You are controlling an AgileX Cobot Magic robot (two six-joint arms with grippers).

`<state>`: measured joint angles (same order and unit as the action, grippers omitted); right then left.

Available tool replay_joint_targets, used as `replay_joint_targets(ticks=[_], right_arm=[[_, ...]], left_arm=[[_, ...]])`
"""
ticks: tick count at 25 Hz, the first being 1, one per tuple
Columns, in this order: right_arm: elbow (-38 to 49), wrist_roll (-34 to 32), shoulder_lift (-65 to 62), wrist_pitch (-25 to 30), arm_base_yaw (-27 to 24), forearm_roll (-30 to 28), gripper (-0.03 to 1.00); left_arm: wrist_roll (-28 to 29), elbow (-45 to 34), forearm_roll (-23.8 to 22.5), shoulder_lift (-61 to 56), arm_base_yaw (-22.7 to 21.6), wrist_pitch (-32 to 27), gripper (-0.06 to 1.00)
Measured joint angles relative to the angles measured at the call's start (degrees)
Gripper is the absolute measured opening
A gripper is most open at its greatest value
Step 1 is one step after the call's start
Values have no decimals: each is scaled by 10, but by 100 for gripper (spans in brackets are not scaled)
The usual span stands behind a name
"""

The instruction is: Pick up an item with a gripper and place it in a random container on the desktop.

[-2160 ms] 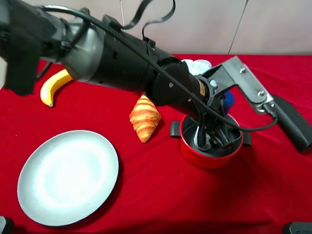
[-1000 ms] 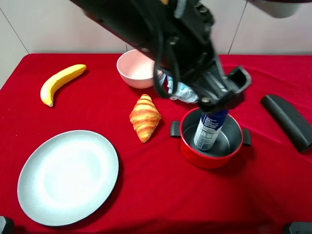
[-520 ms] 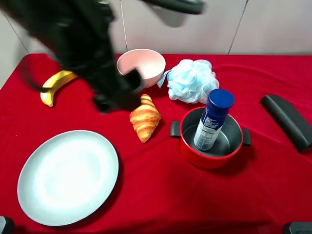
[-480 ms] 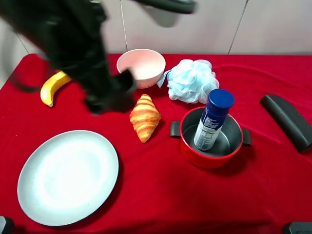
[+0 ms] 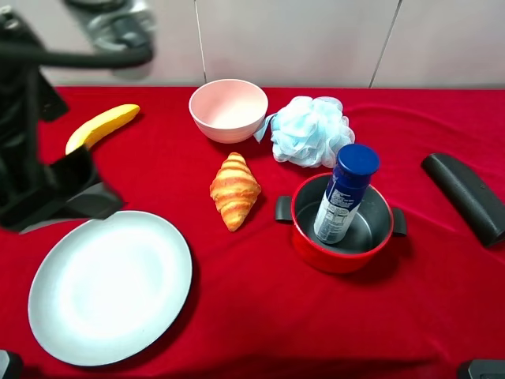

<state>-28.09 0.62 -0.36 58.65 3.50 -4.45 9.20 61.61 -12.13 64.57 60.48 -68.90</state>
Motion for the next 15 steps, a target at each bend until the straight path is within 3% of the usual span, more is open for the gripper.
replay_joint_targets(ticks=[4, 6, 15], right_arm=[[0, 0, 0, 0, 0, 0, 69], [0, 0, 0, 0, 0, 0, 69], [0, 0, 0, 0, 0, 0, 69]], left_arm=[[0, -54, 4, -57, -7, 0, 99], [0, -84, 13, -89, -33, 0, 99], [-22, -206, 86, -283, -247, -1, 99]])
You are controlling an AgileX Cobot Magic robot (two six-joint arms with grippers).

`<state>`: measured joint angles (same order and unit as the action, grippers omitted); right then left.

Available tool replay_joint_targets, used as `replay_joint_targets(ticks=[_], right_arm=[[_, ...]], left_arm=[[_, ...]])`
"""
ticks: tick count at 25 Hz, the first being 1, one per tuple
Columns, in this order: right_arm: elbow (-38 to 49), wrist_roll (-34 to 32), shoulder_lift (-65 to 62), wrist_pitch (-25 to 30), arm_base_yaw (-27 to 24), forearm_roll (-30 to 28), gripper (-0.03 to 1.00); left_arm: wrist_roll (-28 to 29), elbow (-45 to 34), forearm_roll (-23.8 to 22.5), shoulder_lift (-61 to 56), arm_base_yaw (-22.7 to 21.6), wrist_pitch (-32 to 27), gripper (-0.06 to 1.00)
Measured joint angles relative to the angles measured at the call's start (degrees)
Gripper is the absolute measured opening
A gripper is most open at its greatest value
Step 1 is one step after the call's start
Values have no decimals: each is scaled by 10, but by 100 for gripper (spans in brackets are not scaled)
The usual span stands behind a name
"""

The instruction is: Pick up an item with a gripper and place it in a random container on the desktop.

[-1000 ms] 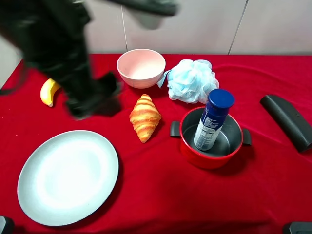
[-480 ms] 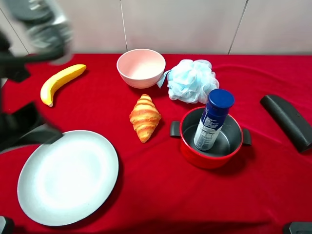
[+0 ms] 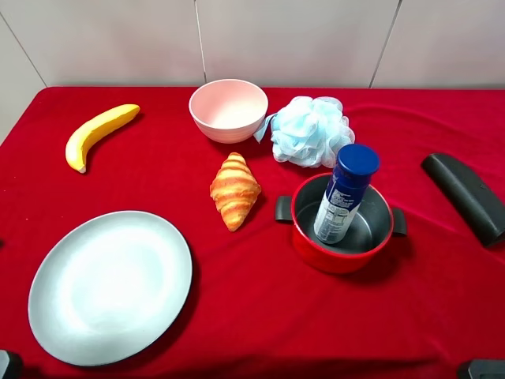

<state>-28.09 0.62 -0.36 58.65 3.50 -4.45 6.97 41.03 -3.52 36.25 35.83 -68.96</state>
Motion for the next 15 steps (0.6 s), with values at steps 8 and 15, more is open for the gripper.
replay_joint_targets(ticks=[8, 15], right_arm=[[0, 0, 0, 0, 0, 0, 69], [0, 0, 0, 0, 0, 0, 69]], left_arm=[[-45, -69, 4, -198, -147, 27, 99], [-49, -103, 4, -316, -240, 32, 99]])
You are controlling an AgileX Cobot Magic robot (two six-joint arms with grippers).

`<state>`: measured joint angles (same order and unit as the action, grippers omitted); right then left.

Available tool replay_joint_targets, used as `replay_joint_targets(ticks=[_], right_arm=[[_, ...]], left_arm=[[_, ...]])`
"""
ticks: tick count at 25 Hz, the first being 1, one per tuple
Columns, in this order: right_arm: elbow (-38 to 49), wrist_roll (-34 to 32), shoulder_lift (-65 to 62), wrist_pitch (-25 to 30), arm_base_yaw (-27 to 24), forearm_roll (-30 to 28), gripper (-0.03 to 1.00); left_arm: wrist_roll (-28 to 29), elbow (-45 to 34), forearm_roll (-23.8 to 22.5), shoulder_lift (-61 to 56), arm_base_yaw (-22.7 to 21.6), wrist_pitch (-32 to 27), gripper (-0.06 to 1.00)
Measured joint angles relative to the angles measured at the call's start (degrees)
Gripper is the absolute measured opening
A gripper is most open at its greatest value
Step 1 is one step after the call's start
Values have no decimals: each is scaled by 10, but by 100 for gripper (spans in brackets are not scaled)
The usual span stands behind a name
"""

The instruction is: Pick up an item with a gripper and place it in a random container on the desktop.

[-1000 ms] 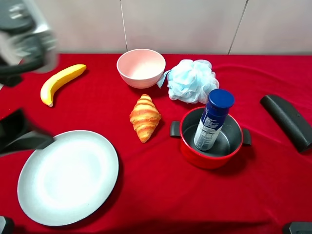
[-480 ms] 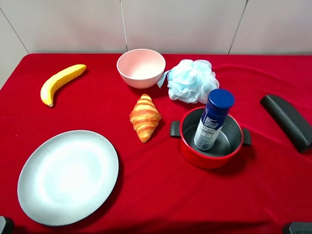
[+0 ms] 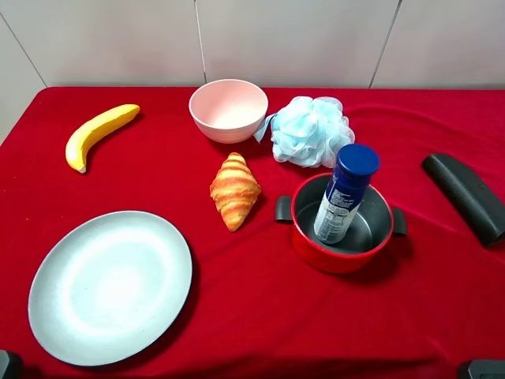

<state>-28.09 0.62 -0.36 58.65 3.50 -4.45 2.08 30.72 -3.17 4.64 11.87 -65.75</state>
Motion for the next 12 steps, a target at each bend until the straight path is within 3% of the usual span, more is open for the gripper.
replay_joint_targets(ticks=[6, 12], right_arm=[[0, 0, 0, 0, 0, 0, 69], [0, 0, 0, 0, 0, 0, 69]], left_arm=[[-13, -2, 1, -49, -55, 4, 99], [-15, -2, 0, -49, -67, 4, 99]])
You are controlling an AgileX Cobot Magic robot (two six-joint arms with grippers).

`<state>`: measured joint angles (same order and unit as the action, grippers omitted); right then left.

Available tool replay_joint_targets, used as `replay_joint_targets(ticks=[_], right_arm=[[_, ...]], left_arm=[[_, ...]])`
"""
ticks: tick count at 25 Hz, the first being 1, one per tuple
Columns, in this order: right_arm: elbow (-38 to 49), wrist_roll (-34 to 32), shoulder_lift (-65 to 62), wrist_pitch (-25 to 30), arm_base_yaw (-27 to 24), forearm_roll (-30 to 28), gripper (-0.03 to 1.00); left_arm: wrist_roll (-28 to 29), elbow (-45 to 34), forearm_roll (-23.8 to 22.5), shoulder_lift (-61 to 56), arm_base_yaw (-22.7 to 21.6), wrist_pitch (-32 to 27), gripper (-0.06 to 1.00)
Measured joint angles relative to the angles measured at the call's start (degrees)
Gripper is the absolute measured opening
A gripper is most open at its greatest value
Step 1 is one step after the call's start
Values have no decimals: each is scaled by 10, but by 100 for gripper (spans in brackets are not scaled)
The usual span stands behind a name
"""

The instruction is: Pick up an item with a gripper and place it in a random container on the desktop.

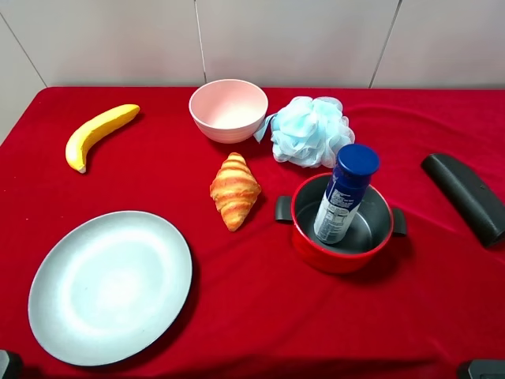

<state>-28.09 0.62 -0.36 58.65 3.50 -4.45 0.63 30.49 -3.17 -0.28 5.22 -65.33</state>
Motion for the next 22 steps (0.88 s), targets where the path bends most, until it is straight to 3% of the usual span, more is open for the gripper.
replay_joint_targets(ticks=[10, 22], right_arm=[[0, 0, 0, 0, 0, 0, 69], [0, 0, 0, 0, 0, 0, 69]], left_arm=[[0, 0, 0, 0, 33, -2, 99], [0, 0, 0, 0, 34, 2, 99]])
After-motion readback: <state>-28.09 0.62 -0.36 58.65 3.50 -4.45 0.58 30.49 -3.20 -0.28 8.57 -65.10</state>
